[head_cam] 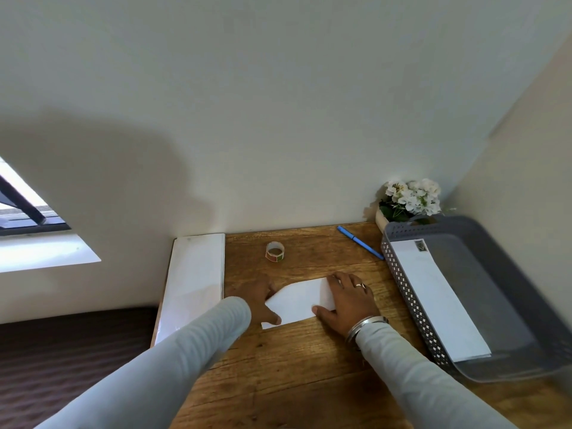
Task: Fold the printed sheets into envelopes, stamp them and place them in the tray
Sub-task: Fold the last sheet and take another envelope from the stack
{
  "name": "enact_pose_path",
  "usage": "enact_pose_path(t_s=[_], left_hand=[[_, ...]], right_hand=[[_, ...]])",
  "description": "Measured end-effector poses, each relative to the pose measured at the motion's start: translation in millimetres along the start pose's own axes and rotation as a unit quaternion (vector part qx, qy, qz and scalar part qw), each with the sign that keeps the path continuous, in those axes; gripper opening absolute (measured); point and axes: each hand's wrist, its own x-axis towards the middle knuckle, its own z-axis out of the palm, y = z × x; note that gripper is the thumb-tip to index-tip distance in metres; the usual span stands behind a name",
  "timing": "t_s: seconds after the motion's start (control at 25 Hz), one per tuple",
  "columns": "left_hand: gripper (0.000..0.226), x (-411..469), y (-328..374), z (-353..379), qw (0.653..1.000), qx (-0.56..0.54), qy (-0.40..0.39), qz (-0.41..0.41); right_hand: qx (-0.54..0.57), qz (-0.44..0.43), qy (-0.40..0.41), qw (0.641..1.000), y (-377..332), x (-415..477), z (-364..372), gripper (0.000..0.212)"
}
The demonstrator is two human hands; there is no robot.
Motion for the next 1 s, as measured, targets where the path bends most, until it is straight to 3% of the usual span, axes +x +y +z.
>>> enact_pose_path(t_s=[0.12, 0.28, 0.36, 0.6, 0.72, 0.84, 1.0], left_hand=[[0.066, 1.8, -6.5, -2.9, 0.997, -0.074, 0.018, -0.031], [0.022, -11.3, -12.0, -5.3, 0.966, -0.218, 0.136, -0.017], [0.010, -24.9, -5.9, -11.7, 0.944, -0.268, 0.191, 0.025], [0.011, -48.2, 21.0, -42.7, 0.917, -0.279, 0.232, 0.166], [0.011, -58.3, 24.4, -54.4, 0.900, -0.300, 0.253, 0.188], [0.010, -63.8, 21.9, -60.5, 0.905, -0.268, 0.259, 0.207], [0.007, -68.0, 16.3, -66.0, 0.907, -0.251, 0.273, 0.200]], right_hand=[[0.010, -0.002, -0.002, 1.000, 0.4, -1.3, 1.7, 0.089], [0.028, 0.007, -0.014, 0.999, 0.1, -1.5, -7.6, 0.082], [0.069, -0.018, 0.033, 0.997, -9.5, -0.7, -21.7, 0.069], [0.264, -0.206, 0.154, 0.929, -61.3, 6.1, -67.8, 0.014], [0.273, -0.234, 0.175, 0.917, -67.5, 6.1, -74.1, 0.014], [0.276, -0.252, 0.167, 0.912, -68.1, 4.0, -75.8, 0.015], [0.308, -0.221, 0.133, 0.916, -55.9, 2.2, -75.6, 0.014]])
